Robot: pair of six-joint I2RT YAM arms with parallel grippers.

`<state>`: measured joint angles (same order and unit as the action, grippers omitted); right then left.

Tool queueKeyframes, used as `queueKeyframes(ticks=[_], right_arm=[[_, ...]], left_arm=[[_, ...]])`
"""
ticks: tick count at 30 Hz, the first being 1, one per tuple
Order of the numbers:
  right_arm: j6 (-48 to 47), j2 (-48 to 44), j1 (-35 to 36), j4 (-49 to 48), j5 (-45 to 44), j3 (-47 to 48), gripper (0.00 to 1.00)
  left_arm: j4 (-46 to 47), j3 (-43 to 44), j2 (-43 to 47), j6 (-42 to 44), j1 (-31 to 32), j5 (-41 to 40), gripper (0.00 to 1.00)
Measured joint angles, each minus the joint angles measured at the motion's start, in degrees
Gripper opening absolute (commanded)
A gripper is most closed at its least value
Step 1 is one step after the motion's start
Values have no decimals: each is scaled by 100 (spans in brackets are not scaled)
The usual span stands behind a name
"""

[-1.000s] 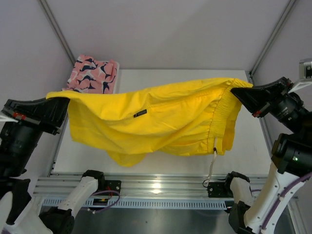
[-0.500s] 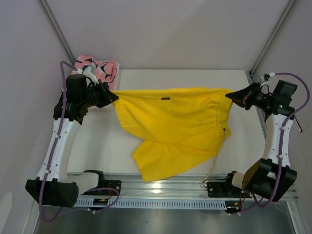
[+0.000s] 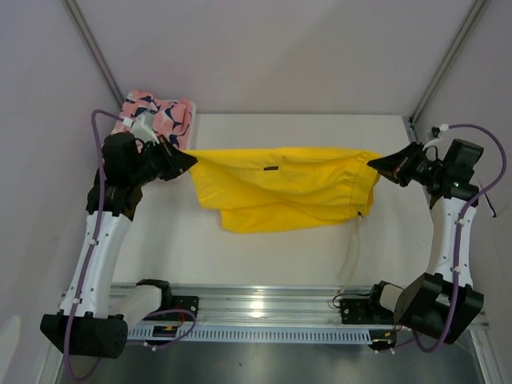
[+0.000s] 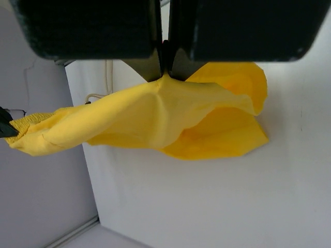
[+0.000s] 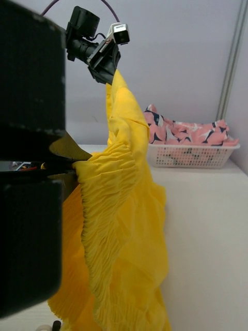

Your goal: Fold and stack the shorts

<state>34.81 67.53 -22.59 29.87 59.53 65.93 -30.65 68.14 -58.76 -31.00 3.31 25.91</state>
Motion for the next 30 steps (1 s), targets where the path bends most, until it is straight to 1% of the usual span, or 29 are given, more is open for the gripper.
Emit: queueKeyframes(ticks=[3, 6, 11, 14, 17, 22, 25, 26, 30], right_arm=[[-90, 55, 114, 66, -256, -402, 0], [-164, 402, 326, 162, -509, -490, 0], [-243, 1248, 498, 155, -901, -601, 0], [-197, 1506, 485, 90, -1115, -785, 0], [-131, 1759, 516, -170, -1217, -925, 0], [-22, 2378, 566, -728, -1204, -1047, 8], [35, 2841, 588, -1062, -1123, -1047, 18], [37, 2975, 595, -1158, -1108, -1047, 25], [22, 3283, 605, -1403, -1043, -1047, 35]], left_arm=[[20, -476, -22, -4, -4, 87, 0], [83, -737, -199, -2, -9, 243, 0], [214, -964, -761, 85, -9, 334, 0], [225, -1088, -1084, 153, -9, 332, 0], [251, -1147, -1486, 166, -9, 313, 0], [348, -1213, -2037, 146, -13, 219, 0], [452, -1178, -2304, 103, -13, 157, 0], [472, -1110, -2441, 101, -13, 146, 0], [634, -881, -2874, 83, -13, 125, 0]])
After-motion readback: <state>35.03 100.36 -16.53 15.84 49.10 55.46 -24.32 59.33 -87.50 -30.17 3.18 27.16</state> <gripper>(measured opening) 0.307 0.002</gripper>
